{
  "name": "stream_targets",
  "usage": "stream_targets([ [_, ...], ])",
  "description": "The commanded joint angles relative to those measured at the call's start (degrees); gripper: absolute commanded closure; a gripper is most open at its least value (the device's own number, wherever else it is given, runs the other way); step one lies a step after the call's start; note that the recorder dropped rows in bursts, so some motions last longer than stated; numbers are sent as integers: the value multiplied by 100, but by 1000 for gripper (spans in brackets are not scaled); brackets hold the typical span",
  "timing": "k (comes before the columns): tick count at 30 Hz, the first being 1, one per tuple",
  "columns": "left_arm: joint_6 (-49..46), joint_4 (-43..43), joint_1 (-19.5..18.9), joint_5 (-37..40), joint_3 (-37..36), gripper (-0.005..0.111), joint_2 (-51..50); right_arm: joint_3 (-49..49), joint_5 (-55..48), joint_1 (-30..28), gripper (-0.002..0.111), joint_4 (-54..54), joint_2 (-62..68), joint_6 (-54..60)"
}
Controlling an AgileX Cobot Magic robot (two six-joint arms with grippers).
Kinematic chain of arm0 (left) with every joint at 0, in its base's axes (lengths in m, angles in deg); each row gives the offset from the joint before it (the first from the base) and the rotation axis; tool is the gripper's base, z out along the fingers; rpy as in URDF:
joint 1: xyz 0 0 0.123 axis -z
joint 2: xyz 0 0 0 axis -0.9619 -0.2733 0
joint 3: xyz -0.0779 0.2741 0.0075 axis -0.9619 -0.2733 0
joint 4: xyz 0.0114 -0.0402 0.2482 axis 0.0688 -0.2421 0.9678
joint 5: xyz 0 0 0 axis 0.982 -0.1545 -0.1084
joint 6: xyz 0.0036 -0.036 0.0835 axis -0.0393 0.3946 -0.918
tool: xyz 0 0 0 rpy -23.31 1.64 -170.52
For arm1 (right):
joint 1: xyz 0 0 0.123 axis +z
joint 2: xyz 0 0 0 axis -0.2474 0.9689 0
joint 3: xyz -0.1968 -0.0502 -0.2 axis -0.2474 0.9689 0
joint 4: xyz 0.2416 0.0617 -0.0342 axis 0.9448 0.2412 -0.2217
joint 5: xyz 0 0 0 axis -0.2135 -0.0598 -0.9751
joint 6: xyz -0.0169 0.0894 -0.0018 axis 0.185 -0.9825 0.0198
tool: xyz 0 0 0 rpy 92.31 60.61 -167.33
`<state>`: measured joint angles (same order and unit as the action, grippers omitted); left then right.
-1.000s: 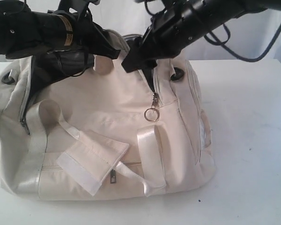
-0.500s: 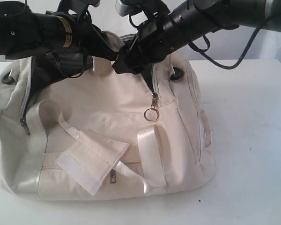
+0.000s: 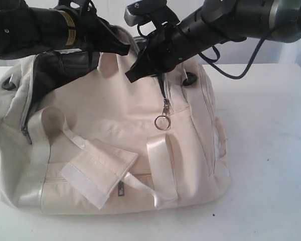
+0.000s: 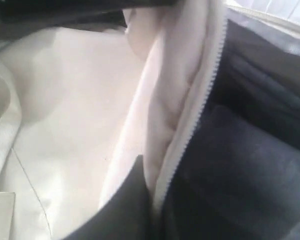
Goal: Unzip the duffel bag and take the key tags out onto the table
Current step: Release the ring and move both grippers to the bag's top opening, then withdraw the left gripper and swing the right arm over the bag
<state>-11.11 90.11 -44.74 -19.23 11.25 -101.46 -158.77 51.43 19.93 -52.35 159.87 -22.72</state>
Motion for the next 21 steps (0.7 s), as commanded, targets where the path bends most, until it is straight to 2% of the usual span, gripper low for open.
stream_targets([
  [1, 176, 191, -13, 269, -6, 90, 384, 4, -129, -1, 108, -116, -90, 64],
  [6, 317, 191, -13, 636, -6, 53, 679, 4, -317, -1, 108, -475, -279, 64],
  [9, 373, 139, -13, 1242, -6, 41, 855, 4, -571, -1, 108, -629, -437, 75],
  [12, 323, 35, -13, 2046, -87, 42, 1079, 4, -1136, -1, 108, -629, -652, 616],
  [16, -262, -81, -13, 3022, -474, 48, 1528, 4, -2174, -1, 108, -618, -942, 1270],
  [21, -491, -656, -13, 3522, -1032, 53, 2321, 4, -3005, 13, 108, -531, -1201, 1811],
])
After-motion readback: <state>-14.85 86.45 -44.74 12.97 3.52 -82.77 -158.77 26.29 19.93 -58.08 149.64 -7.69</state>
